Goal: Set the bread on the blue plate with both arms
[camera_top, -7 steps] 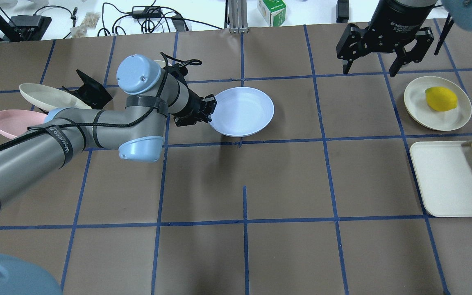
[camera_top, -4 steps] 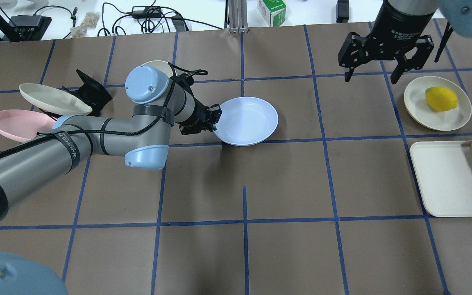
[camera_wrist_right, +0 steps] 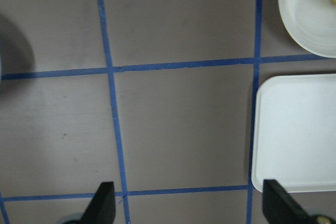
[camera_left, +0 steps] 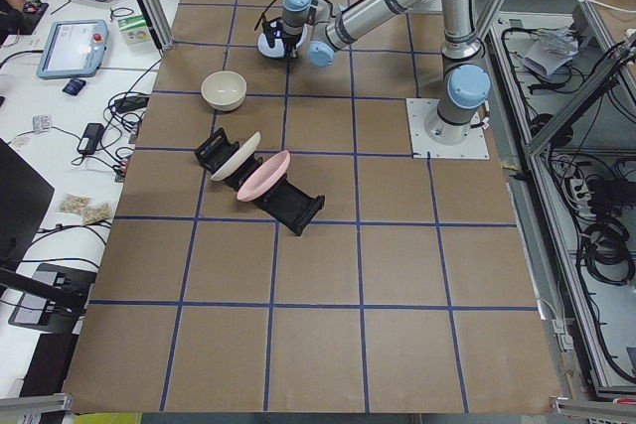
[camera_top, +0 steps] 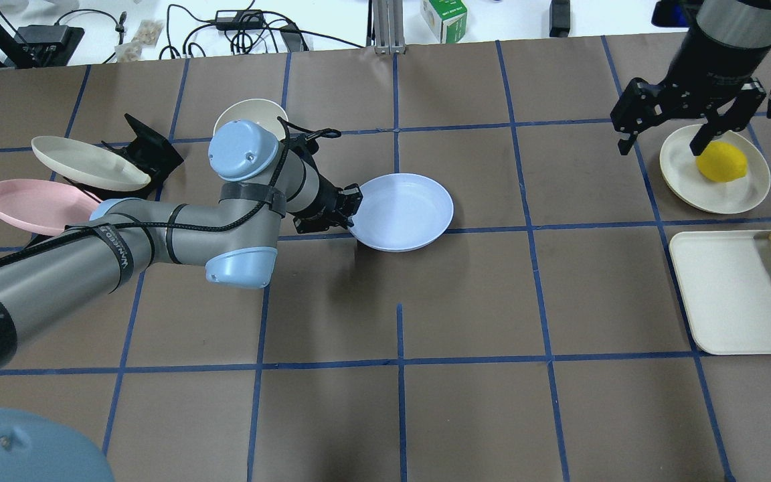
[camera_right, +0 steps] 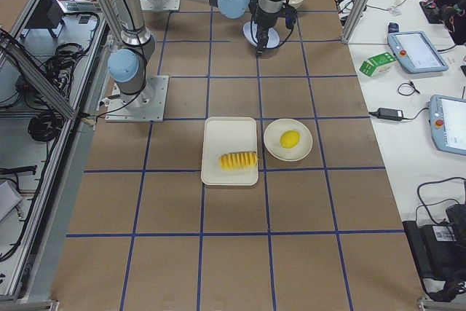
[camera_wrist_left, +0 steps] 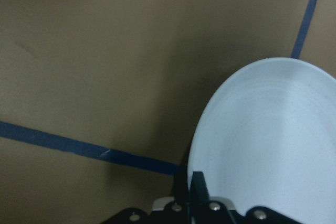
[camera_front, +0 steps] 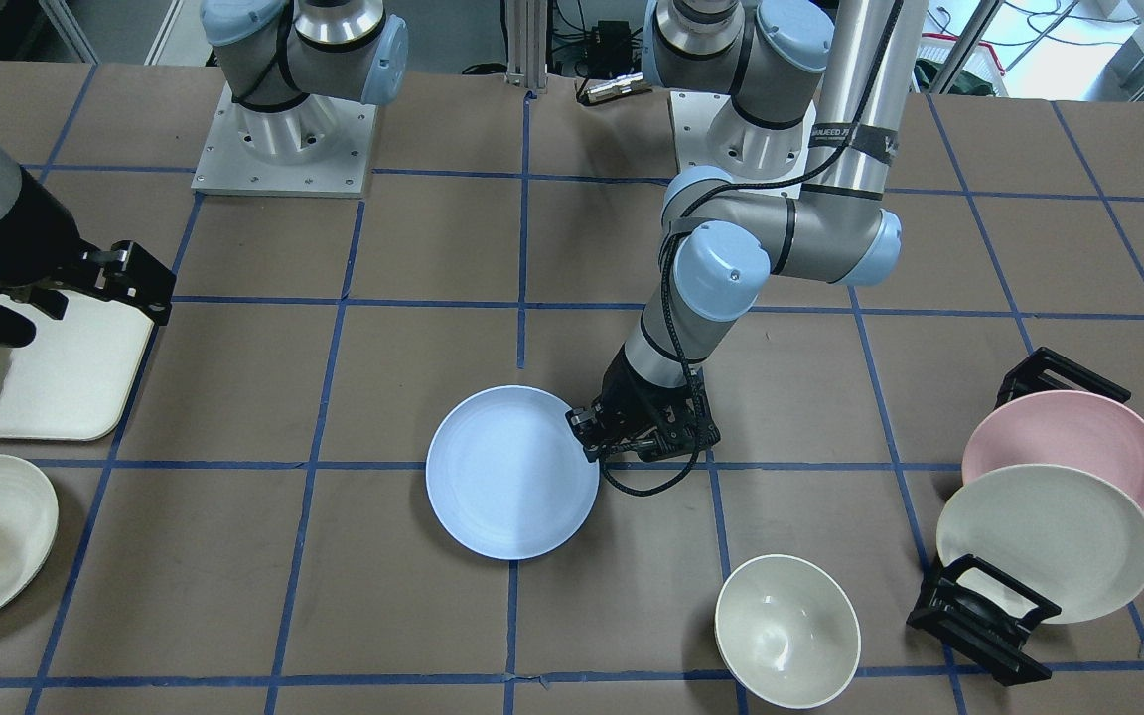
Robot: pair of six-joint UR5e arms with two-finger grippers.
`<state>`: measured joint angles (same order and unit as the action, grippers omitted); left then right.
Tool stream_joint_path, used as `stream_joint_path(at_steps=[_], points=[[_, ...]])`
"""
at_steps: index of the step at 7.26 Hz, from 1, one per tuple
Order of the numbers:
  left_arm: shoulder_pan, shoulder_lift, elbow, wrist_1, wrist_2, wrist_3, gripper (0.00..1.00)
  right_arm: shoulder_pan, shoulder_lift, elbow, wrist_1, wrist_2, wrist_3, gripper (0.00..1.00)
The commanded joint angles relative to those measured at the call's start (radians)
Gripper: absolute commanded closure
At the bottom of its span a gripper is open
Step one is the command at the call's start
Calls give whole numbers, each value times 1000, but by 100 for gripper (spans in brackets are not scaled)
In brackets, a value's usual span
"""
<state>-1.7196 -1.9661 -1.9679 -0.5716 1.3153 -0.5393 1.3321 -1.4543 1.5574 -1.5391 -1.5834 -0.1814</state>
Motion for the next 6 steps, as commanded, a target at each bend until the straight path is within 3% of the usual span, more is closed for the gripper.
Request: stream_joint_path(at_steps=[1, 2, 3, 4, 5, 6], points=[[0, -19, 0, -1, -1, -1, 100, -144, 8, 71, -79, -7, -152, 0], [0, -20, 1, -1, 1, 1, 100, -175, 9, 99, -134, -10, -206, 0], [0, -19, 3, 1, 2, 2, 86, -203, 18, 116, -171, -17, -254, 0], [0, -19, 9, 2, 2, 2, 54, -258, 41, 137, -190, -12, -269, 0], [0, -17, 14, 6, 2, 1, 31, -308, 61, 168, -270, -14, -350, 0], [3, -8, 17, 6, 5, 8, 0, -348, 92, 196, -348, -17, -428, 0]])
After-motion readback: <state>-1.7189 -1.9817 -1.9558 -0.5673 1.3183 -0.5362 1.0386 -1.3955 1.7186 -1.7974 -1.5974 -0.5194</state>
